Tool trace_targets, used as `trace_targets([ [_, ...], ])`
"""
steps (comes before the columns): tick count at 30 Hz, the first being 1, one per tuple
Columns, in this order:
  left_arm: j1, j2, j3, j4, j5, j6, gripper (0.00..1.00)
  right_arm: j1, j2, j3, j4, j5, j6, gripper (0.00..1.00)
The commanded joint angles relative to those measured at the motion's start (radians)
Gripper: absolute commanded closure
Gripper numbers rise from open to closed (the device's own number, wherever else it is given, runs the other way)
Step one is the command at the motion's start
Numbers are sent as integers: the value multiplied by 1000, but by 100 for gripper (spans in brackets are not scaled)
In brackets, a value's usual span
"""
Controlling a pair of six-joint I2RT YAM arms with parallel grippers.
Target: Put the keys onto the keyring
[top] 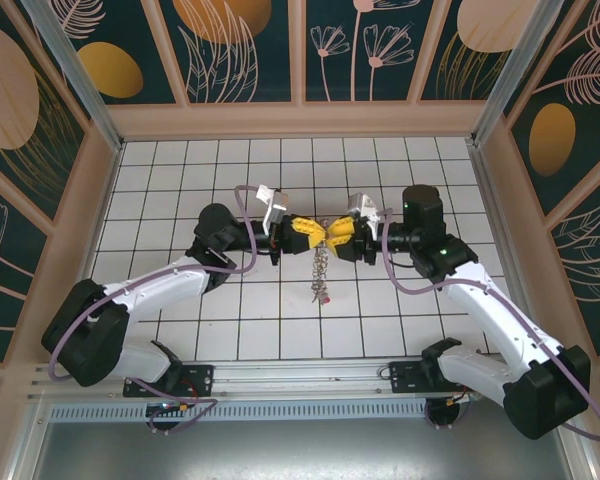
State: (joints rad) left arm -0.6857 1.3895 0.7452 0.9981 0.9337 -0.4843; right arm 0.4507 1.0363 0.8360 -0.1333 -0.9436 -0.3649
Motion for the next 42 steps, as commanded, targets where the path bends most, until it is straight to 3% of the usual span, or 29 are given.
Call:
trace_targets([
  [1, -5, -45, -10, 99, 0, -10, 100, -4, -25, 15, -67, -51, -72, 70],
  [5, -5, -44, -14, 130, 1, -40, 100, 10, -34, -18, -7, -109, -57, 75],
  [15, -6, 9, -43, 328, -12, -173, 100, 55, -56, -61, 153, -97, -18, 72],
  [25, -6, 10, -37, 325, 14, -161, 100, 114, -45, -95, 312, -46, 20, 73],
  [29, -6, 1, -36, 289, 15, -137, 100, 118, -51, -98, 325, -22, 18, 93],
  [34, -5, -25, -34, 205, 13, -72, 100, 115, -73, -78, 235, -2, -42, 96],
  [36, -5, -43, -27, 128, 12, -17, 100, 110, -80, -64, 188, -2, -71, 100],
  [42, -1, -104, 11, -157, 8, 207, 100, 65, -113, -53, 116, -7, -97, 100],
])
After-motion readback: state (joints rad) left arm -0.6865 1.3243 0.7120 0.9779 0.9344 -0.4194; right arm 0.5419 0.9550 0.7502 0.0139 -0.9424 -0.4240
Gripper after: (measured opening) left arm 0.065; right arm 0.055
